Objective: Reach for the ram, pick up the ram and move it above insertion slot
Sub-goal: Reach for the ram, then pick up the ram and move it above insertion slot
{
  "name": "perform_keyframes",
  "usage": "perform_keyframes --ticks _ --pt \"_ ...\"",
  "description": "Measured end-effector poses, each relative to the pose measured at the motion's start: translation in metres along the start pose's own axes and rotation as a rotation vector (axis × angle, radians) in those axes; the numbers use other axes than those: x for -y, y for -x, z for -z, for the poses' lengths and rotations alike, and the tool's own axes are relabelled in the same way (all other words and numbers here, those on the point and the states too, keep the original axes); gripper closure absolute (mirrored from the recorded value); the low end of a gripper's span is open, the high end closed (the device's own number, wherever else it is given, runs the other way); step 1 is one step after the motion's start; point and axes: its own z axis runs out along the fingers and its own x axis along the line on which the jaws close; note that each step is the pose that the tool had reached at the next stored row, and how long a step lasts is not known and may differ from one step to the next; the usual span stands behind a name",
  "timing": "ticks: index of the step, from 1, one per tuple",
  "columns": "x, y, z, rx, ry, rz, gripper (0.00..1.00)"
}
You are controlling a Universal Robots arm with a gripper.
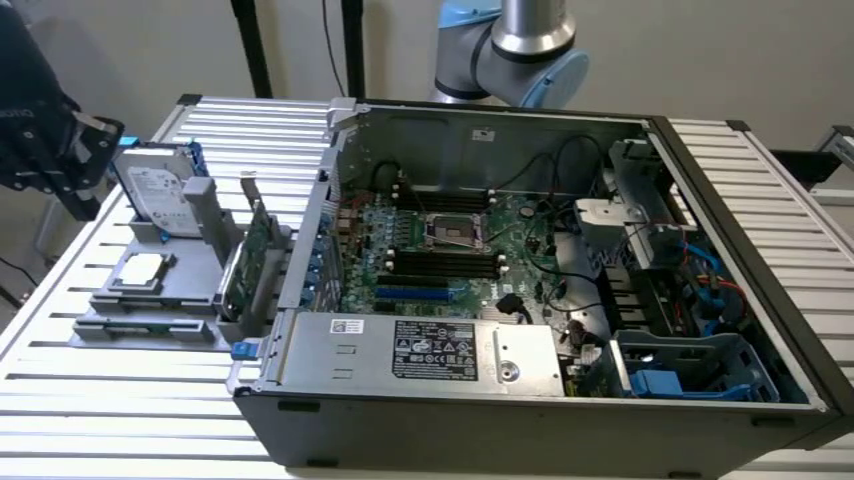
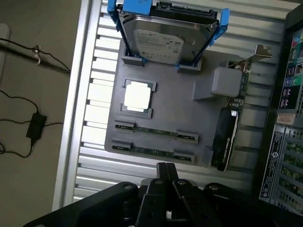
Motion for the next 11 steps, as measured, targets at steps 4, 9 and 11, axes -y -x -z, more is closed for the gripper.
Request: perform_keyframes --ticks 4,9,11 --pt "0.0000 0.0000 -0.0009 -0.0029 -0.0001 0.072 0.89" --pt "0.0001 0.0000 -0.0020 -0.0065 -0.0001 0.164 0.89" --pt "0.0001 0.0000 -0.0024 -0.0080 -0.0001 0.200 0.89"
